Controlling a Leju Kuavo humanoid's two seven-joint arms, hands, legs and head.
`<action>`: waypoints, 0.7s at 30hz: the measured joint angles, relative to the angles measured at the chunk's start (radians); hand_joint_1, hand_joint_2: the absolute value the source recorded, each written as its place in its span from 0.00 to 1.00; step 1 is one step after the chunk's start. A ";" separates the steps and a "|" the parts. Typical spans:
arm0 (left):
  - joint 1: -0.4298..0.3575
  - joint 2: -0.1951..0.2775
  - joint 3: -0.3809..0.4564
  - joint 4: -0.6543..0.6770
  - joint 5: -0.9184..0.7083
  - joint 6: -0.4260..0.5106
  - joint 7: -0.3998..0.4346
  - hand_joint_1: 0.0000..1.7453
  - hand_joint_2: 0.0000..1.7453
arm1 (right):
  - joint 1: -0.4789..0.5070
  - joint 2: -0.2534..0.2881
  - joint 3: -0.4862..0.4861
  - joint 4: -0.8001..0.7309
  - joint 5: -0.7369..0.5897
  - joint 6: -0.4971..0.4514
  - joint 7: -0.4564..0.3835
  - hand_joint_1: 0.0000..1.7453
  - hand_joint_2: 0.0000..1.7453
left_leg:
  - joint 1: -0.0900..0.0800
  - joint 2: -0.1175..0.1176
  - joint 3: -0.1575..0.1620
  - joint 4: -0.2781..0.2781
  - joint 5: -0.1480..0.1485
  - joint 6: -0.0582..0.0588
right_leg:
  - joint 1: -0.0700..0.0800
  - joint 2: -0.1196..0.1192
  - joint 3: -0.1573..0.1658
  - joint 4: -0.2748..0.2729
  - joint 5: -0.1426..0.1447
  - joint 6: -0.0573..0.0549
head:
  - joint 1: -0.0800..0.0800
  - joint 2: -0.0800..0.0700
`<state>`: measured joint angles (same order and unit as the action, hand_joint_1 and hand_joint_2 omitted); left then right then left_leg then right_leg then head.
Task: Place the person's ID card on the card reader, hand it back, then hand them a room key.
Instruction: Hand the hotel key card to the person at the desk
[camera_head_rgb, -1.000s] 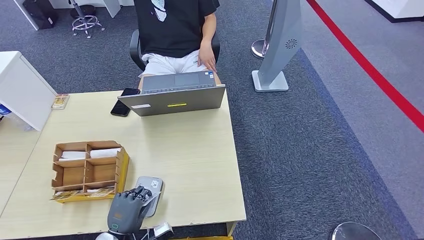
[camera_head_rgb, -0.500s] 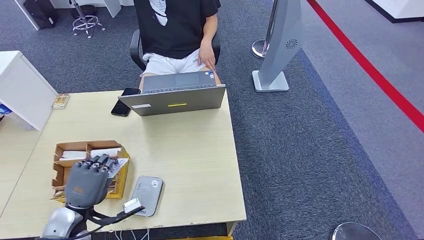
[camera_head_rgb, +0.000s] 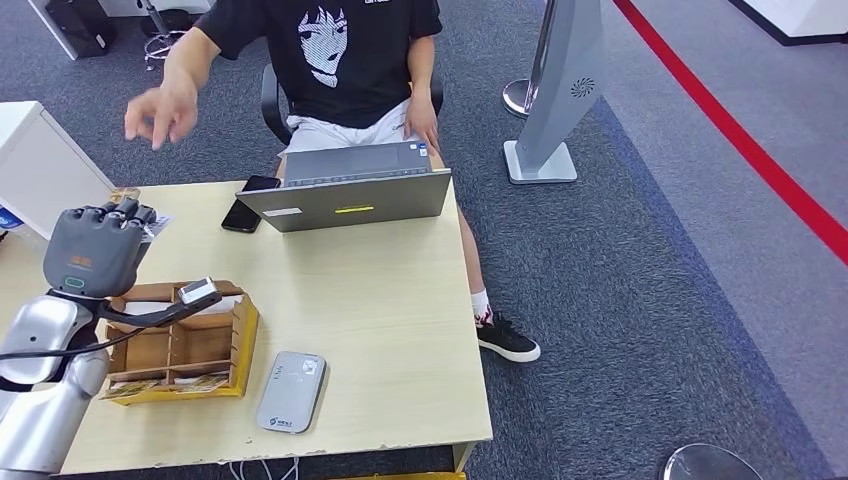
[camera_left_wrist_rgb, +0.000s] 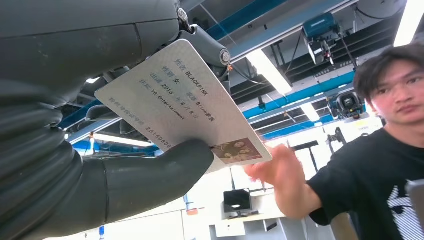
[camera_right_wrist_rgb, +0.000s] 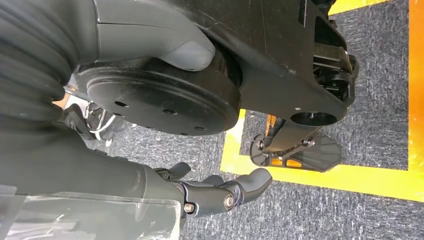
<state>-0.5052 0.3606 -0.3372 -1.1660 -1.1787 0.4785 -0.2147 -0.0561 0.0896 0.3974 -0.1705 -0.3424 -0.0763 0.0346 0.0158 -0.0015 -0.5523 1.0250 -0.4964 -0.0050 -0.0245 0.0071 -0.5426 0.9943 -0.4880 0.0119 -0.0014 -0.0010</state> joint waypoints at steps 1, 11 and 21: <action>-0.009 0.000 0.000 0.012 0.000 -0.002 0.002 1.00 1.00 | 0.000 0.000 0.002 0.000 0.000 0.000 0.000 0.00 1.00 | 0.000 0.000 0.000 0.000 0.000 0.000 | 0.000 0.000 0.000 0.000 0.000 0.000 | 0.000 0.000; -0.026 0.000 0.000 0.081 0.000 0.025 0.005 1.00 1.00 | -0.001 -0.001 0.010 0.000 0.000 0.000 -0.001 0.00 1.00 | 0.000 0.000 0.000 0.000 0.000 0.000 | 0.000 0.000 -0.001 0.000 0.000 0.000 | 0.000 0.000; 0.031 -0.002 -0.001 0.070 0.019 0.070 -0.006 0.00 1.00 | -0.001 -0.002 0.010 0.000 -0.009 -0.006 0.000 0.00 1.00 | 0.000 0.001 -0.001 0.000 -0.001 0.000 | 0.000 0.002 -0.001 0.000 0.000 0.000 | 0.000 0.000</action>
<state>-0.4740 0.3581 -0.3383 -1.0964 -1.1593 0.5489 -0.2212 -0.0573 0.0881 0.4074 -0.1701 -0.3513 -0.0822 0.0350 0.0155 -0.0002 -0.5530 1.0249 -0.4970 -0.0048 -0.0247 0.0090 -0.5436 0.9942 -0.4881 0.0119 -0.0016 -0.0010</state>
